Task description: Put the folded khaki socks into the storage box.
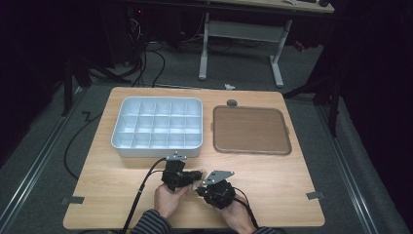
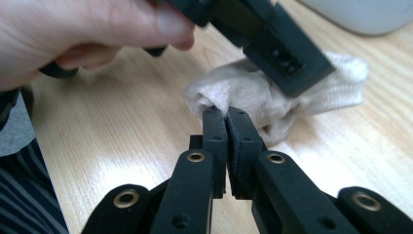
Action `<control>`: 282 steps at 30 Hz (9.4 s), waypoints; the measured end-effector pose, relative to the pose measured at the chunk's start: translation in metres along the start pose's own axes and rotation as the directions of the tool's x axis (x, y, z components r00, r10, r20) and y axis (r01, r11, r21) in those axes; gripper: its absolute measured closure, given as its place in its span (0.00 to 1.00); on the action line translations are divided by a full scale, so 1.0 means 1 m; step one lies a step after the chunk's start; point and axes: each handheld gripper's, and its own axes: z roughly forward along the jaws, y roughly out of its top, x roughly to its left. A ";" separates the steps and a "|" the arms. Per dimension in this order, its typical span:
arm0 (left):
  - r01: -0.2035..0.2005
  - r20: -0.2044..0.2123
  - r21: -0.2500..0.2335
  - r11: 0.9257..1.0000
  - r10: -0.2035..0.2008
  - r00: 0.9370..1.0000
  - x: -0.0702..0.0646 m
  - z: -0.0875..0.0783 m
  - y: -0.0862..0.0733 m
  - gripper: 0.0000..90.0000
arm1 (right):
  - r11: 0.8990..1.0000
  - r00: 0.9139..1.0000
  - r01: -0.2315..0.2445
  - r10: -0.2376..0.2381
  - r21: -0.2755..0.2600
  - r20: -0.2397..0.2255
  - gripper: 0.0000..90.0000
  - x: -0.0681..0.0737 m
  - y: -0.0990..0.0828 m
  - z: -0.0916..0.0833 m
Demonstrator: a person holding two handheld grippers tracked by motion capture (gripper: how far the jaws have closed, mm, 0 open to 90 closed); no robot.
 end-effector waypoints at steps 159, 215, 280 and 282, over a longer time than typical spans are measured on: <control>0.025 -0.005 -0.012 1.000 -0.025 1.000 0.021 -0.044 -0.004 0.81 | 0.958 0.889 -0.243 0.283 -0.151 0.360 0.47 -0.112 -0.091 -0.058; 0.017 -0.078 -0.161 0.987 -0.030 0.996 0.044 -0.114 0.066 0.81 | 0.961 0.889 -0.235 0.272 -0.144 0.368 0.46 -0.111 -0.090 -0.057; 0.168 -0.201 -0.035 0.985 -0.172 0.964 0.118 -0.078 0.087 0.80 | 0.961 0.887 -0.236 0.273 -0.143 0.373 0.46 -0.111 -0.090 -0.057; 0.166 -0.205 -0.034 0.986 -0.169 0.964 0.118 -0.078 0.087 0.80 | 0.961 0.887 -0.235 0.273 -0.143 0.373 0.46 -0.111 -0.090 -0.057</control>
